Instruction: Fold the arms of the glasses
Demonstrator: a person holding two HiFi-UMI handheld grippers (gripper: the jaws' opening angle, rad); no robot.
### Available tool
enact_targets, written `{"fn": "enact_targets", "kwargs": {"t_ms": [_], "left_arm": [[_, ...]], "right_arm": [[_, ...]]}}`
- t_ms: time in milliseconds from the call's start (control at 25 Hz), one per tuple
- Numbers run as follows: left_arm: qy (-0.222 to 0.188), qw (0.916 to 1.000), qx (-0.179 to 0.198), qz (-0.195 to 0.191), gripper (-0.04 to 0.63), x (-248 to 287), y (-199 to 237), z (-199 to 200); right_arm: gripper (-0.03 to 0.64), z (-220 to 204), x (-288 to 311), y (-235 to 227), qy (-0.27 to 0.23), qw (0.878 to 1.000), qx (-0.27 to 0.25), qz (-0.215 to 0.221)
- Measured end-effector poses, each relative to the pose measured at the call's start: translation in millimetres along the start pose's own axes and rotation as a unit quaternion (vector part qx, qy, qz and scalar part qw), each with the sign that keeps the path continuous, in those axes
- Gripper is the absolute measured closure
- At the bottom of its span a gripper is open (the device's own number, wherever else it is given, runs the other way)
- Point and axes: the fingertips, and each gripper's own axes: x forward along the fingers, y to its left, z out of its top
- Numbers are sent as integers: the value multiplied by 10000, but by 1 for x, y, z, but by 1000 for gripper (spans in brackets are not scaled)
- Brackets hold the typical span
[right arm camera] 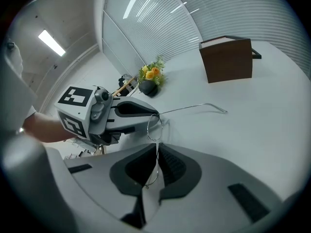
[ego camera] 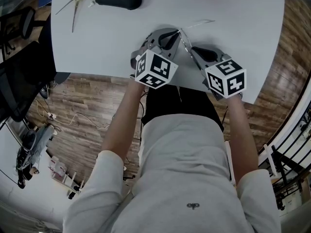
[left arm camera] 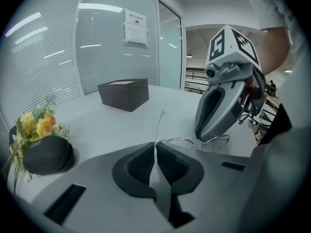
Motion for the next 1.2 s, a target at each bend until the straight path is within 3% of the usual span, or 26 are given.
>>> {"fn": "enact_targets", "kwargs": {"t_ms": [560,1200], "left_arm": [[64,9998,152,-139,563,5,-2,0],[108,9995,241,-162,563,6,-2,1]], "right_arm": [[584,-2,5,9,212,9990,-245,301],[563,12,-13,-4,-4,9998,-164,108]]}}
